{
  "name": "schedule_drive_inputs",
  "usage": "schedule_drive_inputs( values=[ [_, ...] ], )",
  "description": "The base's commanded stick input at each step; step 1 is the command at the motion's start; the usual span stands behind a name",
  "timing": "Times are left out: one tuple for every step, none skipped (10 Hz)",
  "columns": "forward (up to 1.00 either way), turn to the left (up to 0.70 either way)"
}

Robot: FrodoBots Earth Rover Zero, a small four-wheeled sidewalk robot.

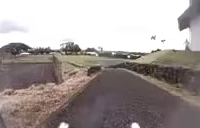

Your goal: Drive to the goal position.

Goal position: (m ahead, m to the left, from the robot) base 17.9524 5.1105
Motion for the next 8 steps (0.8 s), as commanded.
schedule_drive_inputs(
  values=[
    [0.85,-0.27],
    [0.85,-0.27],
    [0.85,-0.27],
    [0.85,-0.03],
    [0.85,0.00],
    [0.85,0.00],
    [0.85,0.00],
    [0.85,0.00]
  ],
)
